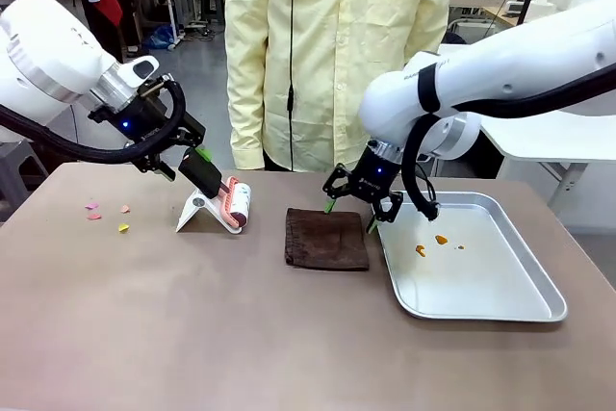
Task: Clean the surface of the table.
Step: Hold the Lint Roller with your left hand and the towel with your right hand.
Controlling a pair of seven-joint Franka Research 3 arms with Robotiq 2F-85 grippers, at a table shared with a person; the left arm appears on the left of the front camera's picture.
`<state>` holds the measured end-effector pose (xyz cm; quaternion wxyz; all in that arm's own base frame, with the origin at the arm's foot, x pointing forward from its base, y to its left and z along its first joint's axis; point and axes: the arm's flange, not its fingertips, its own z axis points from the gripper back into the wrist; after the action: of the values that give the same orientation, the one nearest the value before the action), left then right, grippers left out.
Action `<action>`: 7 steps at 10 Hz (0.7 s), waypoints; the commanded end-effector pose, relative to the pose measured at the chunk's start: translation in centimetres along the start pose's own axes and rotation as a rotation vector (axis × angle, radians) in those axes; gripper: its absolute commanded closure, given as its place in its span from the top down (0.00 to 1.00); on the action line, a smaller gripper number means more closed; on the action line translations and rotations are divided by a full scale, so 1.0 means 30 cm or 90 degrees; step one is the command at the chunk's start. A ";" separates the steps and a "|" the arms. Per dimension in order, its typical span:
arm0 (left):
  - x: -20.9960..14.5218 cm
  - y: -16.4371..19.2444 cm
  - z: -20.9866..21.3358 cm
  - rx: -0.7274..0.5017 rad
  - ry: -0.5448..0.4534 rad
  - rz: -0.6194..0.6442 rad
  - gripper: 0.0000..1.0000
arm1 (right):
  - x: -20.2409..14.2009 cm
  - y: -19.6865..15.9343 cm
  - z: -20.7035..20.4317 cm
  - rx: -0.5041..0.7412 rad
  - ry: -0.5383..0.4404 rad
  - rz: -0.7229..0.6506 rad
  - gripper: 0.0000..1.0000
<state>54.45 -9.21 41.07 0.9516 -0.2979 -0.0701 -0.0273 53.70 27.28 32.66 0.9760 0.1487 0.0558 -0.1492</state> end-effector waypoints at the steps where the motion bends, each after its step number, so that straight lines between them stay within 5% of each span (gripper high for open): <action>1: 0.013 0.024 0.010 -0.028 0.011 -0.011 1.00 | 0.010 0.053 -0.007 -0.041 0.005 0.026 1.00; 7: 0.014 0.030 0.007 -0.026 0.020 -0.014 1.00 | -0.007 0.049 -0.059 -0.112 0.000 0.135 1.00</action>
<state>54.70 -8.73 40.73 0.9497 -0.3065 -0.0559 -0.0314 53.03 28.90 31.41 0.9936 0.0705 0.0658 -0.0592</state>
